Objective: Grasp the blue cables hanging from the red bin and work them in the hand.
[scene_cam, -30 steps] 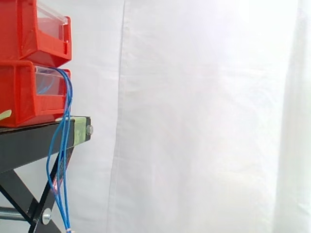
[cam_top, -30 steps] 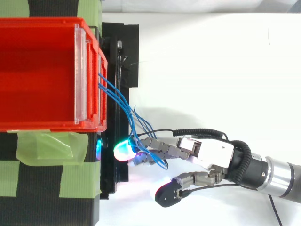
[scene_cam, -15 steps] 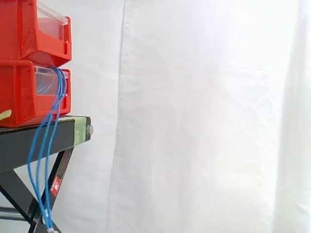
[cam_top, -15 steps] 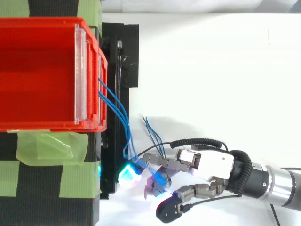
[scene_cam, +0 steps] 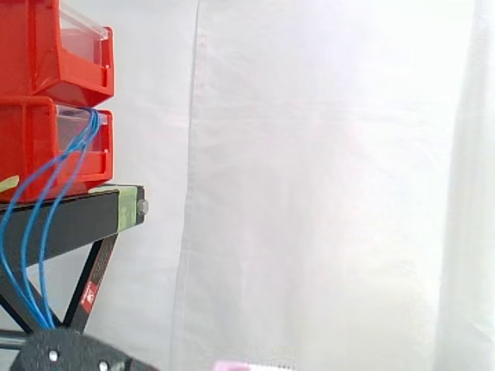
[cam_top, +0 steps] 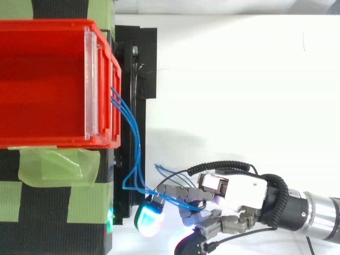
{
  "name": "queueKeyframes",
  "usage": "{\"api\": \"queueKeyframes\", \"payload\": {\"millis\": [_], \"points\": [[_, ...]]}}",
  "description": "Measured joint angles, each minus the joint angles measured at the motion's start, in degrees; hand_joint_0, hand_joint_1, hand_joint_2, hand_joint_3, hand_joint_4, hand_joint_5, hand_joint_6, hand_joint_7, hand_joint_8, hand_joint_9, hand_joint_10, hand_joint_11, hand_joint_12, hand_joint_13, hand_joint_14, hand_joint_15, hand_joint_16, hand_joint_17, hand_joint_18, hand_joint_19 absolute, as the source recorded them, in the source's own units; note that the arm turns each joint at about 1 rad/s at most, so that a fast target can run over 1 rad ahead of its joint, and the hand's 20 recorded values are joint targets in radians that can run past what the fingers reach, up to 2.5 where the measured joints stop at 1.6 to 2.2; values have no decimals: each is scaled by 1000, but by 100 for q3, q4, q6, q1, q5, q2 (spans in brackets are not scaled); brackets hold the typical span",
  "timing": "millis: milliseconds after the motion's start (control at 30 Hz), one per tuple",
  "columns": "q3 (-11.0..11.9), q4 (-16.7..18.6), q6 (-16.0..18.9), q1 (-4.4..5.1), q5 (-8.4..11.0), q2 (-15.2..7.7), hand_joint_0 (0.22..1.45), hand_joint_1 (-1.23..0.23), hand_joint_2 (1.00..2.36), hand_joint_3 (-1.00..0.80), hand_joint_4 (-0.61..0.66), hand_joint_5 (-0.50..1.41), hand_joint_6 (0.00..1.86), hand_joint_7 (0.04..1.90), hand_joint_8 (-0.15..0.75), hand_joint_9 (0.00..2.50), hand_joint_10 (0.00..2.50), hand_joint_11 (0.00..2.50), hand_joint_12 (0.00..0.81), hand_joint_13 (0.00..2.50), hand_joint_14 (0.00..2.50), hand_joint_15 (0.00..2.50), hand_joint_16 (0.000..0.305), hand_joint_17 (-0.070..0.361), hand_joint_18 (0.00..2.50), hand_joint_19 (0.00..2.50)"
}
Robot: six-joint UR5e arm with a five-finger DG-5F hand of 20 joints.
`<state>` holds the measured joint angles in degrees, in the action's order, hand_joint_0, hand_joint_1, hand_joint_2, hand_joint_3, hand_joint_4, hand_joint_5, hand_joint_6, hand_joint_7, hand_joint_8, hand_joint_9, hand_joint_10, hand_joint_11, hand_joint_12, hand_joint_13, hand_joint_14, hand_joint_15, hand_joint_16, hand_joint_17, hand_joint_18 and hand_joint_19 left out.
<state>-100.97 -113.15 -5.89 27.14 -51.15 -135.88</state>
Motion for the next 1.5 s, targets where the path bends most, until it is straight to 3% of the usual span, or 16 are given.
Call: {"api": "queueKeyframes", "payload": {"millis": [200, 333, 400, 567, 833, 867, 1100, 1300, 1500], "points": [[-14, -419, -1, -20, -23, 281, 871, -550, 1007, -841, 316, 285, 278, 1336, 501, 969, 2500, 2500, 553, 1227, 2500, 1817, 59, 133, 1612, 937], [-16, -666, 17, -44, -78, 367, 880, -557, 1008, -831, 295, 244, 393, 1314, 527, 1102, 2500, 2500, 589, 1347, 2500, 1897, 60, 134, 1665, 830], [-20, -715, 37, -57, -96, 379, 882, -564, 1008, -826, 290, 165, 550, 1248, 561, 1249, 2500, 2500, 604, 1414, 2500, 1927, 59, 133, 1704, 792], [-25, -748, 143, -81, -82, 387, 882, -569, 1009, -815, 283, 124, 637, 1212, 599, 1325, 2500, 2500, 620, 1471, 2500, 1965, 61, 138, 1750, 776], [-27, -768, 275, -86, 44, 387, 878, -577, 1009, -801, 298, 110, 673, 1188, 646, 1399, 2500, 2500, 717, 1624, 2500, 2016, 66, 149, 1860, 696], [-27, -770, 290, -86, 54, 387, 876, -579, 1010, -794, 292, 117, 664, 1195, 655, 1423, 2500, 2500, 739, 1689, 2500, 2029, 209, 157, 1940, 668], [-28, -1009, 386, -65, 250, 387, 870, -591, 1011, -770, 299, 141, 633, 1210, 686, 1569, 2500, 2500, 795, 1949, 2500, 1997, 227, 171, 2283, 597], [-22, -1631, 402, -31, 502, 387, 863, -594, 1010, -778, 305, 146, 602, 1233, 682, 1627, 2500, 2500, 799, 2016, 2500, 2002, 230, 173, 2381, 587], [-20, -1760, 390, -19, 528, 387, 860, -593, 1010, -787, 297, 142, 586, 1237, 678, 1669, 2500, 2500, 802, 2034, 2500, 2013, 228, 171, 2400, 603]]}}
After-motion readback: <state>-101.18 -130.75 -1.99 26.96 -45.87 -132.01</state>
